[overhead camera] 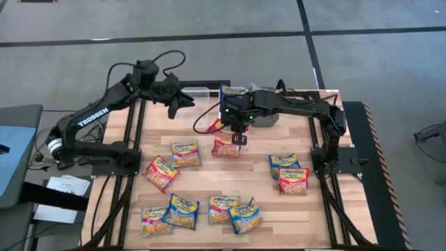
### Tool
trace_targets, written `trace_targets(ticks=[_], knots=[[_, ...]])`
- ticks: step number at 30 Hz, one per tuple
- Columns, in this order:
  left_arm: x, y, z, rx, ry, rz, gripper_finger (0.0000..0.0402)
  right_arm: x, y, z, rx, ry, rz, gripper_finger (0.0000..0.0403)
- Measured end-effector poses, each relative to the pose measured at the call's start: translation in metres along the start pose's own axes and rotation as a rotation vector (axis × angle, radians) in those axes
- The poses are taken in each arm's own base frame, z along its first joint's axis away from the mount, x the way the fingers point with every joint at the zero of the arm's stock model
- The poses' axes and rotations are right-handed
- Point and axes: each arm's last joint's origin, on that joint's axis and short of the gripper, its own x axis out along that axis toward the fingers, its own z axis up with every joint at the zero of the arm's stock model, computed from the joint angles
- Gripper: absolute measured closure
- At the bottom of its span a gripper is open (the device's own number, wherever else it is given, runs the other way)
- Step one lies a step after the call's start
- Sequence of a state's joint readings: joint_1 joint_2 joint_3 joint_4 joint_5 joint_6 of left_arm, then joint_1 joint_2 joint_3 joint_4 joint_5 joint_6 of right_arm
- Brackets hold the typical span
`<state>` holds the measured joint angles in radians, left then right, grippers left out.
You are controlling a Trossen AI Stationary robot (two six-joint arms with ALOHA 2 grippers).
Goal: Sort Maruchan noodles
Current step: Put the red noodle pack into the transparent bin
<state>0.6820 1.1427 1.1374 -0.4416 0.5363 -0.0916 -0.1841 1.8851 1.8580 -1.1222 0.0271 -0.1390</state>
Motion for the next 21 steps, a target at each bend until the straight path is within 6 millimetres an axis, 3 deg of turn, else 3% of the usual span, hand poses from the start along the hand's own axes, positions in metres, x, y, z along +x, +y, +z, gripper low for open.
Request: trace_targets(ticks=[4, 12, 21], knots=[[0.005, -0.007, -0.006, 0.013, 0.053, -0.029, 0.0274, 0.000, 0.000, 0.000, 0.000, 0.001, 0.001, 0.0344], [0.040, -0.028, -0.022, 0.140, 0.193, -0.068, 0.0274, 0.000, 0.004, 0.006, 0.007, -0.056, 0.000, 0.0343], [0.065, -0.033, -0.032, 0.323, 0.263, -0.087, 0.0274, 0.000, 0.006, 0.007, -0.003, -0.068, 0.004, 0.0343]])
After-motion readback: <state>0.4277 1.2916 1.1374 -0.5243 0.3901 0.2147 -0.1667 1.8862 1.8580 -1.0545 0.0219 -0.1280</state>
